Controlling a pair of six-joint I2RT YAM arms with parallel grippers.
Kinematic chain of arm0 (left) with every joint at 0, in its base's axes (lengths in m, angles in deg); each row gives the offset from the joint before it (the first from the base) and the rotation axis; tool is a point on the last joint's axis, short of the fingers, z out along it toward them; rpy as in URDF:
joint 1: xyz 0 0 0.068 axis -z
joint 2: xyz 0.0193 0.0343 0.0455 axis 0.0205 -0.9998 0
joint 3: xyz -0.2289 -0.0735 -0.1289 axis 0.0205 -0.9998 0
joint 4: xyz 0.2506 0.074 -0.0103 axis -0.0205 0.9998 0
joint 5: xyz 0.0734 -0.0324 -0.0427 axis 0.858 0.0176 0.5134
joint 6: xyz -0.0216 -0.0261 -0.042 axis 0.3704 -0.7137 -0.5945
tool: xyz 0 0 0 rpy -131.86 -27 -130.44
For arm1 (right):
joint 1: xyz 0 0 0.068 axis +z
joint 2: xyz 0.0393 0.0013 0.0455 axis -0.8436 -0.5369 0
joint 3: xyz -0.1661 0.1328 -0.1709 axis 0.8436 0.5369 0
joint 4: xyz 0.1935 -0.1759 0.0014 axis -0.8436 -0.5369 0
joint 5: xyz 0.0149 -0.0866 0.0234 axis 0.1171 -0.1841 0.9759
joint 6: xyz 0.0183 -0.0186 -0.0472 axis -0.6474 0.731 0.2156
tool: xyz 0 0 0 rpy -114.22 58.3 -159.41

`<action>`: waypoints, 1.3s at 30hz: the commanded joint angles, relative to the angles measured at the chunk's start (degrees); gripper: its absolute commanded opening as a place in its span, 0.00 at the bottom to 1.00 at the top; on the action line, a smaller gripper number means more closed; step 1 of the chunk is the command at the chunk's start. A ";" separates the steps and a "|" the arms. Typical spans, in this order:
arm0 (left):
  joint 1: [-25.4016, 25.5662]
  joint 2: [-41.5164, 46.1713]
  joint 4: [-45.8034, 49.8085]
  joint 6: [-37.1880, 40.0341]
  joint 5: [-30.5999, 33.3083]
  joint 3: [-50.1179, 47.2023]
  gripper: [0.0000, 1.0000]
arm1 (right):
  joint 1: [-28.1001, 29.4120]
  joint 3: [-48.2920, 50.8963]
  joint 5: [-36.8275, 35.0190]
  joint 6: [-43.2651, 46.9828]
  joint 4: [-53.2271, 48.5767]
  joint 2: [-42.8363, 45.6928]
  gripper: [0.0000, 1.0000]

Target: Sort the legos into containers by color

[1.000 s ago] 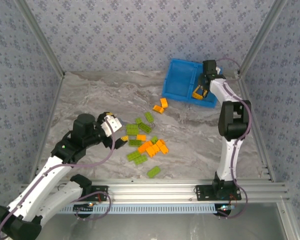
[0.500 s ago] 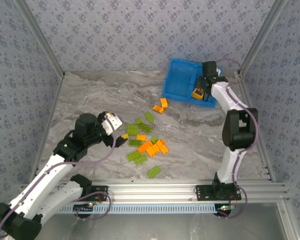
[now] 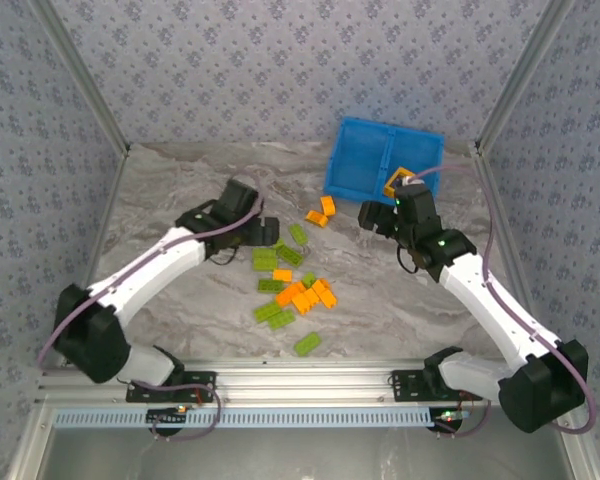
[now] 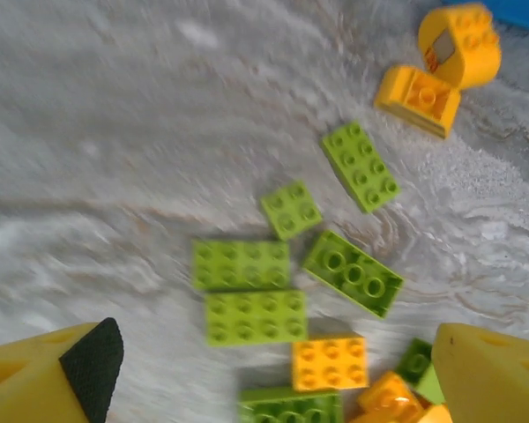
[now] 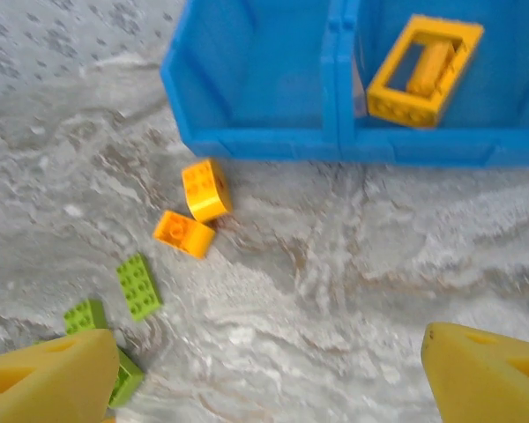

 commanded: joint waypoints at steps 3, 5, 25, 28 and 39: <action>6.67 -14.25 10.10 -23.39 0.08 11.78 0.91 | 0.96 1.37 -1.42 -2.17 -5.92 1.99 0.93; 7.37 -18.23 9.50 -25.36 -1.72 13.91 0.91 | 0.98 1.15 -1.87 -2.26 -6.45 2.07 0.93; 6.33 -32.92 4.42 -30.17 -0.52 19.48 0.68 | 1.20 1.62 -2.82 -1.73 -10.44 5.44 0.96; 5.79 -34.23 4.41 -29.23 -1.00 19.92 0.61 | 1.30 1.72 -2.98 -1.91 -10.50 5.79 0.96; 6.76 -29.50 8.39 -20.50 1.65 25.66 0.33 | 1.46 0.11 -4.16 -3.67 -12.60 7.68 0.97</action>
